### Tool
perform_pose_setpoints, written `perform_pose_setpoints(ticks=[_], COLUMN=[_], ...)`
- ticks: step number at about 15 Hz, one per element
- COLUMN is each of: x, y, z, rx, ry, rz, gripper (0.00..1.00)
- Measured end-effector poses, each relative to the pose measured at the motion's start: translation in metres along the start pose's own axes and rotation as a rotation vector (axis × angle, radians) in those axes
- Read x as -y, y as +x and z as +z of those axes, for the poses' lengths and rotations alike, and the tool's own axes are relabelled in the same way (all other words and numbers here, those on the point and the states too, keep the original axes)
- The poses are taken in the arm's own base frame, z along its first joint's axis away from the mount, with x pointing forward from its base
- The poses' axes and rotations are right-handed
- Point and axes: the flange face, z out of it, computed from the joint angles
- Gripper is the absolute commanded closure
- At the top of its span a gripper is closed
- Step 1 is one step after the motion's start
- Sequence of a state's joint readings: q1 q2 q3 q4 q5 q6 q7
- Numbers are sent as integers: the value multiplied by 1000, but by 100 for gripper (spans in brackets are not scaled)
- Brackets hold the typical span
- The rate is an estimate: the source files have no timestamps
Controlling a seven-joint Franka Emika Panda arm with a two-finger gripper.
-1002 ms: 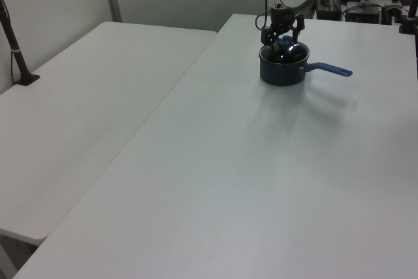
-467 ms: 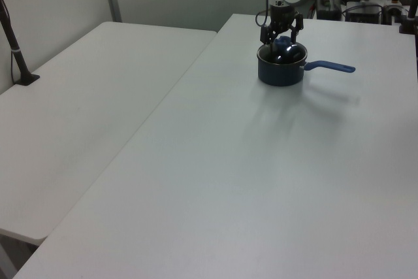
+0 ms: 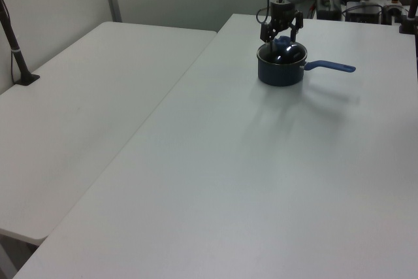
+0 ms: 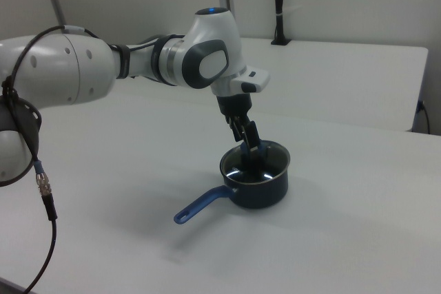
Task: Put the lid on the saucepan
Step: 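Open the gripper and raise it away from the lid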
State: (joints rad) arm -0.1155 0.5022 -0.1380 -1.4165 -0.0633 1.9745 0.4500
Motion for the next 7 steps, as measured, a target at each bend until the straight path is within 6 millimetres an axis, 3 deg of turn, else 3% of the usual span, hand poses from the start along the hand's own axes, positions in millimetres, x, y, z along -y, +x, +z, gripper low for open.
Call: perform_pose_setpoints(ticks=[3,7], x=[-3,-3], y=[1,2], z=[-5,-45], rx=[2,-43], ry=[22,76], rz=[-11,-53], gripper=[0,0])
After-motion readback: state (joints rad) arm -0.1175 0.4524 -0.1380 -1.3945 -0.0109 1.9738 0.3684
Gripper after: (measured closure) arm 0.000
